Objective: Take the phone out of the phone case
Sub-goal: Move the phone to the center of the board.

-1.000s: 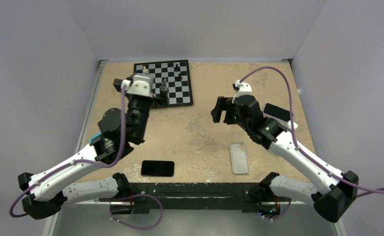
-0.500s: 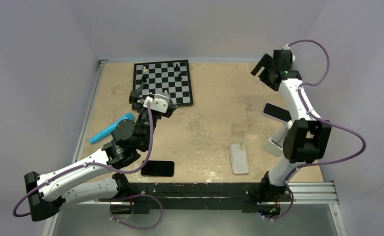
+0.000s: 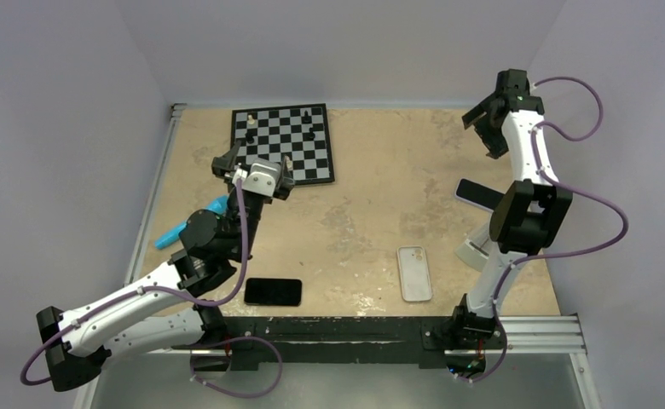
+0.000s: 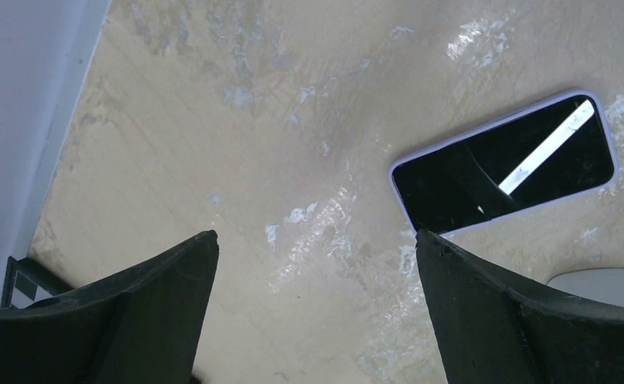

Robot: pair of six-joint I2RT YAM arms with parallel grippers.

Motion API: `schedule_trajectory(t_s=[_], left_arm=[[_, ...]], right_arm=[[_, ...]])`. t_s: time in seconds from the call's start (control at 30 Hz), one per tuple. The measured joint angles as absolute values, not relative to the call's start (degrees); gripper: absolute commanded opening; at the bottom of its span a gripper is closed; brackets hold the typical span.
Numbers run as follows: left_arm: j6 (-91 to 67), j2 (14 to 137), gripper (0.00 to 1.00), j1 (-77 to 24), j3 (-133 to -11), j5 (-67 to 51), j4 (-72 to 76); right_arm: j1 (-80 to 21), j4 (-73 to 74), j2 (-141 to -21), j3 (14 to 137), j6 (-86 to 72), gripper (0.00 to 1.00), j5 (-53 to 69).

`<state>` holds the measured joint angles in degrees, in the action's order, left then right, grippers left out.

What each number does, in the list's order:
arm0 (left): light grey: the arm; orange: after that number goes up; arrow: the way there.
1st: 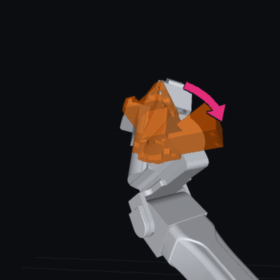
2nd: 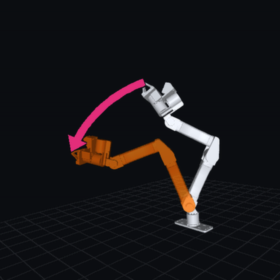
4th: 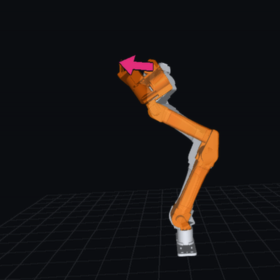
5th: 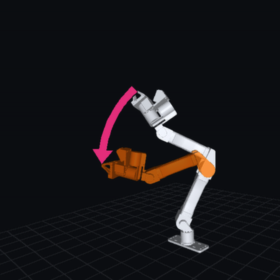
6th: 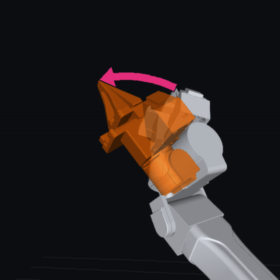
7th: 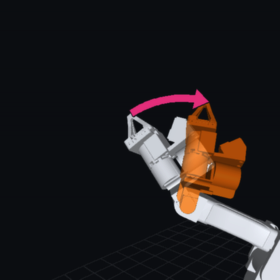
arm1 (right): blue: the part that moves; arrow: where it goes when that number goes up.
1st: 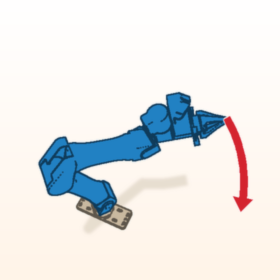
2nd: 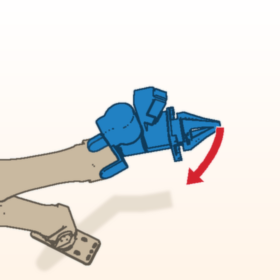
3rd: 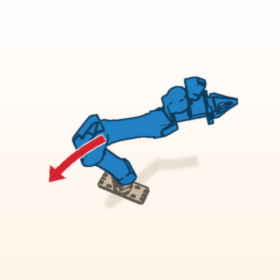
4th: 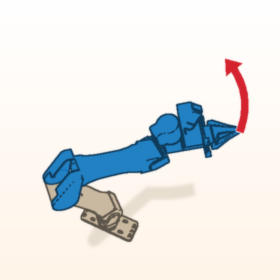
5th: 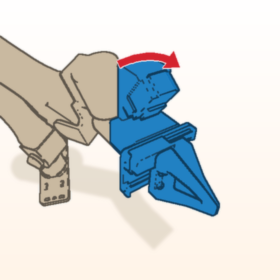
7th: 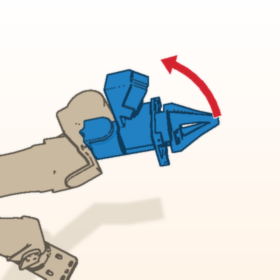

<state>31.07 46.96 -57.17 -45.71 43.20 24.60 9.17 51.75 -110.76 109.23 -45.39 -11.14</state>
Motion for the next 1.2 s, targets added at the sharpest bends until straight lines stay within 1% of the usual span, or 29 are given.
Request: schedule_trajectory(t_s=[0.17,0.37,0.67,0.87,1.07,1.2], left_arm=[[30.59,47.79,0.91,-57.01,-45.69,42.63,24.53],[29.82,48.1,0.91,-57.01,-45.69,42.15,24.29],[29.54,48.34,0.94,-56.62,-45.69,42.06,24.29],[29.45,48.82,0.95,-56.58,-45.69,41.91,24.27],[29.1,48.8,0.95,-56.34,-45.69,41.69,24.25],[29.06,48.8,0.95,-56.25,-45.69,41.56,24.23]], right_arm=[[11.9,53.58,-113.01,109.34,-45.78,0.97,-11.0],[15.88,54.7,-116.01,109.3,-40.42,0.98,-14.0],[19.86,48.84,-116.29,95.68,-34.89,0.98,-11.14],[21.17,44.47,-116.31,91.79,-33.93,0.98,-13.39],[22.46,40.05,-116.33,87.13,-34.11,0.98,-13.1],[22.5,38.15,-116.33,86.32,-34.26,0.97,-12.12]])
